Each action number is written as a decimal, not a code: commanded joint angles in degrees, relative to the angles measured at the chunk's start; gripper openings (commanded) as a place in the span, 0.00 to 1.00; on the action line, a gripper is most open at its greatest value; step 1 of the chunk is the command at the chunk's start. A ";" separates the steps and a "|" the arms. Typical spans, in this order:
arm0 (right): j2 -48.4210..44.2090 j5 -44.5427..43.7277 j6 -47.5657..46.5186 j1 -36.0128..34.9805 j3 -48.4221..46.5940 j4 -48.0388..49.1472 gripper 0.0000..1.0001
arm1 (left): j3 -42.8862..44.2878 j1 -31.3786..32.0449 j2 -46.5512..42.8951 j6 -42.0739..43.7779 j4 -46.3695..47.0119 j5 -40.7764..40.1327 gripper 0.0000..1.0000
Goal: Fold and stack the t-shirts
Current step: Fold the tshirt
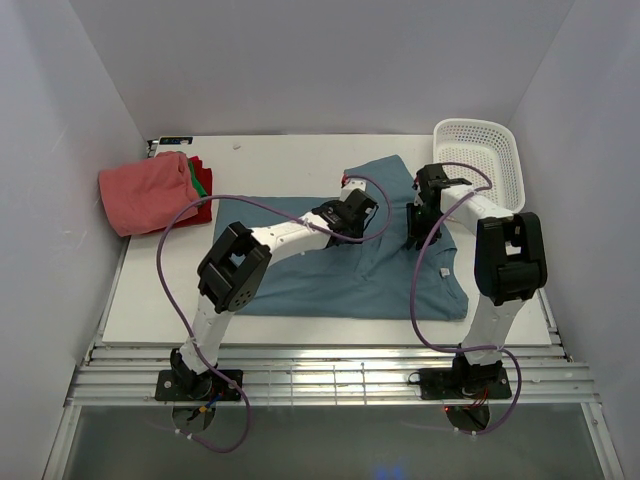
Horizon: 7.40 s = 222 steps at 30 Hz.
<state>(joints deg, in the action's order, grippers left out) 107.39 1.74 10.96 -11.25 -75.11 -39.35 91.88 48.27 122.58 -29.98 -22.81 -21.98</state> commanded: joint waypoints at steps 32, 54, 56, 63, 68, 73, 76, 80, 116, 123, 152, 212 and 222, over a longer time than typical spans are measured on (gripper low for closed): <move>-0.52 3.18 0.03 2.72 1.72 2.53 0.35 | 6.21 2.35 3.19 -0.70 4.00 6.95 0.42; 0.71 4.50 -0.24 3.60 2.42 3.58 0.35 | 8.76 3.50 6.96 0.97 2.16 6.07 0.30; 0.80 4.50 -0.24 3.69 2.69 3.67 0.35 | 9.02 3.50 6.97 0.97 1.89 4.93 0.21; 0.71 4.06 0.11 4.04 3.83 3.58 0.35 | 8.59 3.23 5.56 1.59 0.84 0.54 0.12; 0.89 3.89 0.38 4.21 4.53 3.49 0.35 | 6.21 2.36 3.37 0.89 0.92 -0.52 0.13; 0.98 3.71 0.55 4.39 5.15 3.41 0.35 | 4.45 1.48 1.96 0.45 0.92 -1.23 0.12; 0.98 3.71 0.46 4.48 5.33 3.32 0.34 | 3.75 0.77 1.17 0.27 0.84 -1.58 0.13; 0.98 3.98 0.55 4.48 5.33 3.14 0.35 | 3.31 -0.19 0.73 0.09 0.92 -1.14 0.13; -32.39 -3.59 0.64 4.13 13.28 -0.20 0.54 | -27.08 -12.75 -36.53 -11.06 -24.65 -14.49 0.60; -31.03 -2.27 -0.06 3.95 13.79 2.09 0.59 | -25.44 -24.09 -35.59 -5.54 -19.48 -9.14 0.61; 29.89 6.26 -3.49 4.74 -52.50 4.45 0.59 | 0.67 -40.80 -6.57 13.01 -4.80 -0.17 0.60; 44.04 11.80 0.91 4.66 -57.25 3.94 0.46 | 7.09 -44.23 6.79 11.87 -1.80 5.80 0.46; 41.67 8.63 -0.59 3.77 -53.92 4.46 0.11 | 6.12 -44.23 6.09 11.52 -1.80 5.19 0.30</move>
<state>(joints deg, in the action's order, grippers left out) 148.53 11.75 11.46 -6.92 -132.09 -31.24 99.39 4.25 129.95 -18.33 -23.49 -17.10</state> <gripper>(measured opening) 0.119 0.311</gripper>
